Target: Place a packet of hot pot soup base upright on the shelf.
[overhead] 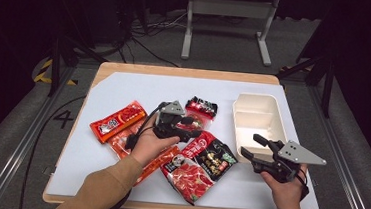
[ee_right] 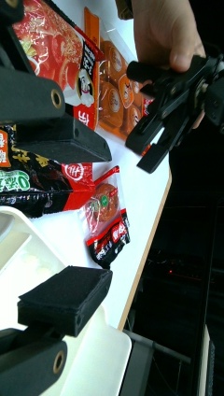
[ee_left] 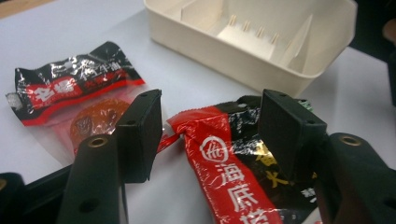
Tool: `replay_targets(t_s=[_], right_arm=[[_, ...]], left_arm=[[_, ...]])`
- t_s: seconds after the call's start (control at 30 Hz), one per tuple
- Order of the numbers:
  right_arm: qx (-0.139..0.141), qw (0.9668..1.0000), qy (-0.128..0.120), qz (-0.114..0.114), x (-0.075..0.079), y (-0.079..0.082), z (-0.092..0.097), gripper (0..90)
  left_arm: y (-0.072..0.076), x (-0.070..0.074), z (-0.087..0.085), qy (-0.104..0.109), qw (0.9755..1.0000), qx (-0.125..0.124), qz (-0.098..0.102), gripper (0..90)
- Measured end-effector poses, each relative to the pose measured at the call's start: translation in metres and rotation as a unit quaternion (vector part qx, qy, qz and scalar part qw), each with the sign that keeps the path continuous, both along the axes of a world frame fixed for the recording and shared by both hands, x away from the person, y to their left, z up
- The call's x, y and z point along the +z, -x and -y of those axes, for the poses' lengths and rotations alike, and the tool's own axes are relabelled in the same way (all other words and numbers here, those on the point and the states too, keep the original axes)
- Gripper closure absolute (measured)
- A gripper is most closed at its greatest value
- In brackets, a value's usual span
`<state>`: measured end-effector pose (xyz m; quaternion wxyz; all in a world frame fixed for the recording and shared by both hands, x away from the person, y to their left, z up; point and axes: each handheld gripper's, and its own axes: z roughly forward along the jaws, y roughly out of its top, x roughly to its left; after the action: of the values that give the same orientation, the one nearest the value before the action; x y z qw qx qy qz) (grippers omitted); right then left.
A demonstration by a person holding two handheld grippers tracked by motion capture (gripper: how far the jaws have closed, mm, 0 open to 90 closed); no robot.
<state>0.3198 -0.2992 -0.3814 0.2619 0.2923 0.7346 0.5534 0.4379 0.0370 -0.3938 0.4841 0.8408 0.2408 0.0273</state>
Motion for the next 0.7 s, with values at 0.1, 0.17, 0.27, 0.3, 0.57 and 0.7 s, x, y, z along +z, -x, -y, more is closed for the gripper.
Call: replay_targets(t_s=[0.1,0.17,0.27,0.3,0.57,0.7], right_arm=[[-0.002,1.0,-0.001,-0.002,0.0,0.0,0.0,37.5],[-0.003,1.0,-0.001,-0.004,-0.001,0.0,0.001,37.7],[-0.005,1.0,-0.001,-0.005,-0.001,0.0,0.001,37.7],[-0.005,1.0,-0.002,-0.004,-0.001,0.0,0.002,37.7],[-0.004,1.0,-0.002,-0.007,-0.001,-0.001,0.001,38.0],[-0.002,1.0,-0.004,-0.008,-0.002,-0.002,0.001,37.9]], left_arm=[[-0.004,-0.004,0.003,-0.016,0.9998,-0.001,-0.013,41.4],[-0.008,-0.007,0.006,-0.031,0.9987,-0.006,-0.039,42.3],[-0.013,-0.013,0.01,-0.051,0.9947,-0.01,-0.089,42.2],[-0.013,-0.015,0.011,-0.056,0.9942,-0.01,-0.092,42.2],[-0.017,-0.023,0.019,-0.094,0.9916,0.0,-0.089,45.9],[-0.019,-0.026,0.022,-0.108,0.9895,0.003,-0.096,44.7]])
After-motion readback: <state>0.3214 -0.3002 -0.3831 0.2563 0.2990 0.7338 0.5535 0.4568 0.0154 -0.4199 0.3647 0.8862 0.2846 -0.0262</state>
